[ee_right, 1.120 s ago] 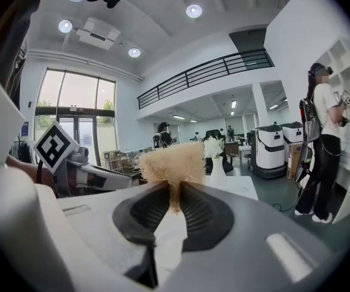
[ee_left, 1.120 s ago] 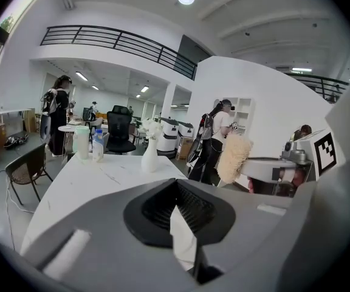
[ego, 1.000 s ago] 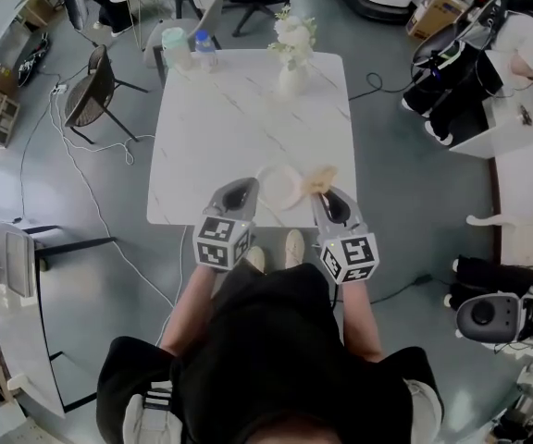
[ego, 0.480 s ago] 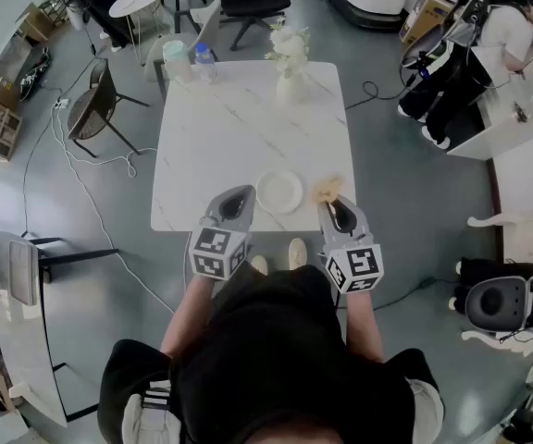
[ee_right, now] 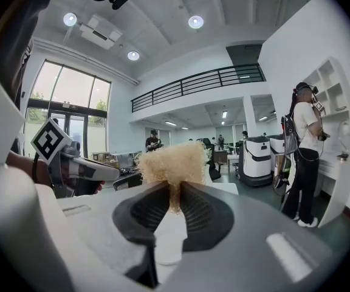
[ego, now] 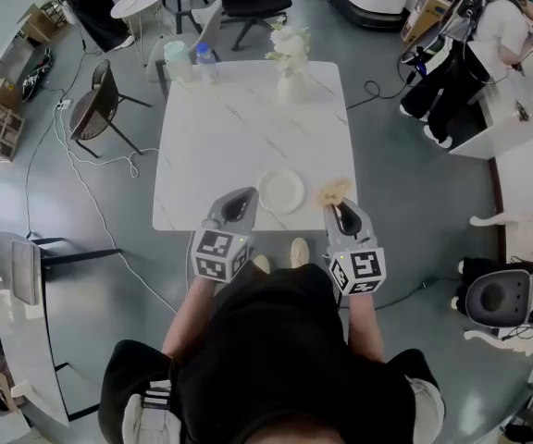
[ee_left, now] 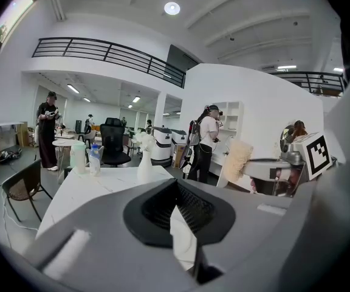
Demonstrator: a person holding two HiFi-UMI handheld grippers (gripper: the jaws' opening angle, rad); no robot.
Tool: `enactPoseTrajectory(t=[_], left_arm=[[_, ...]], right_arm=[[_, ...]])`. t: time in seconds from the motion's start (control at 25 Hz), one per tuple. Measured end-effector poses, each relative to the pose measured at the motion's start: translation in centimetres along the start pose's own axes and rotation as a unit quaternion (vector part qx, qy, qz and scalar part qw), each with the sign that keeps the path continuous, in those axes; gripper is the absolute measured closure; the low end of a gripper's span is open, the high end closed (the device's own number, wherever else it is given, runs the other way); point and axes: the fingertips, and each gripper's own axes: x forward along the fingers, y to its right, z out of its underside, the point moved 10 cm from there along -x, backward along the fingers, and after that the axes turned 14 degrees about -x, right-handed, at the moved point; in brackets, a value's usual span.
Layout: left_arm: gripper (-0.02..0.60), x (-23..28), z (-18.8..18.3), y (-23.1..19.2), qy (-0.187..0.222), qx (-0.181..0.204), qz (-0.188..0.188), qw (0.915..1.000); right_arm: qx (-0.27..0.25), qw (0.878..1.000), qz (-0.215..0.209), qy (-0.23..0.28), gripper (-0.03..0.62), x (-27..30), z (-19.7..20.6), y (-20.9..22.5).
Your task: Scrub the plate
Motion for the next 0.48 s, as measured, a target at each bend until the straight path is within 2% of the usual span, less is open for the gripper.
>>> enactPoseTrajectory(t=[0.48], left_arm=[[0.575, 0.86, -0.18, -0.05, -0.006, -0.003, 0.002, 1.0]], right_arm=[[-0.001, 1.0, 0.001, -0.002, 0.539, 0.78, 0.09, 0.35]])
